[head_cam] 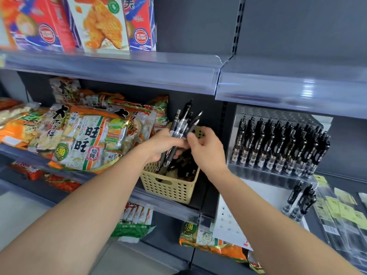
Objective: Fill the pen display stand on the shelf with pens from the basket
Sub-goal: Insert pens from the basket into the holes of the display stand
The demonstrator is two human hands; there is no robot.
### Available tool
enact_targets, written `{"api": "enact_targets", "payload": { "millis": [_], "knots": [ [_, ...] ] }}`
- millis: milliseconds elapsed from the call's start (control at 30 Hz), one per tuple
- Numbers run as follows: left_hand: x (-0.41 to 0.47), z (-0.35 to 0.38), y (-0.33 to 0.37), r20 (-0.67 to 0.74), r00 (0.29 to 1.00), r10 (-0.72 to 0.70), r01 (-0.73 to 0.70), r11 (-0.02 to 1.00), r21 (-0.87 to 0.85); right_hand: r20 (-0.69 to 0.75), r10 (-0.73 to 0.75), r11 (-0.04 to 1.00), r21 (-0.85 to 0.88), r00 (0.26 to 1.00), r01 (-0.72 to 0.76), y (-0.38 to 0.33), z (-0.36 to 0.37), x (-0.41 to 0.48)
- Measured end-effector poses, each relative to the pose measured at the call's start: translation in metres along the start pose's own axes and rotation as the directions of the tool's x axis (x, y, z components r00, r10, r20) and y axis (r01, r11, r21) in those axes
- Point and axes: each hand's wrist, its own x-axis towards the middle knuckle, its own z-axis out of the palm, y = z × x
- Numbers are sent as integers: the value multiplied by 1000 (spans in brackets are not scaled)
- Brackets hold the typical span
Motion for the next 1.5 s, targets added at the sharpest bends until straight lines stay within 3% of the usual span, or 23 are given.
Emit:
{"api": "enact_targets", "payload": {
  "millis": [233, 467, 600, 800, 867, 967, 1033, 1233, 1400, 1500],
  "knots": [
    [-22, -1, 12, 96, 995, 28, -21, 997, -72, -121, 20, 994, 105, 992, -7, -11, -7, 9],
    [-41, -2, 0, -10, 997, -73, 67, 954, -293, -389, -17, 967, 227, 921, 114, -24, -29, -10],
    [-46, 16, 6, -106, 987, -123, 64, 892, -447, -401, -5, 945, 297, 916, 135, -24, -40, -30],
    [-50, 43, 18, -224, 963, -151, -61, 687, -724, -306, 34, 952, 300, 952, 62, -7, -60, -55],
    [-53, 48, 20, -246, 964, -95, -110, 705, -701, -229, 28, 974, 227, 973, 25, 3, -70, -61],
    [-64, 59, 25, -264, 964, 35, -173, 837, -519, -77, 7, 1000, 5, 997, -7, 11, -84, -68],
    [-71, 69, 29, -247, 965, 89, -187, 893, -409, -13, -38, 998, -46, 999, 37, 10, -87, -73],
    [-82, 102, 37, -189, 967, 169, -216, 939, -268, -50, -80, 997, -28, 996, 78, 12, -103, -82],
    [-86, 127, 30, -227, 961, 158, -227, 920, -321, -3, -45, 994, -100, 999, 45, 17, -121, -80],
    [-85, 140, 21, -263, 959, 105, -190, 926, -325, -63, -9, 992, -127, 998, 1, 25, -130, -79]
  ]
}}
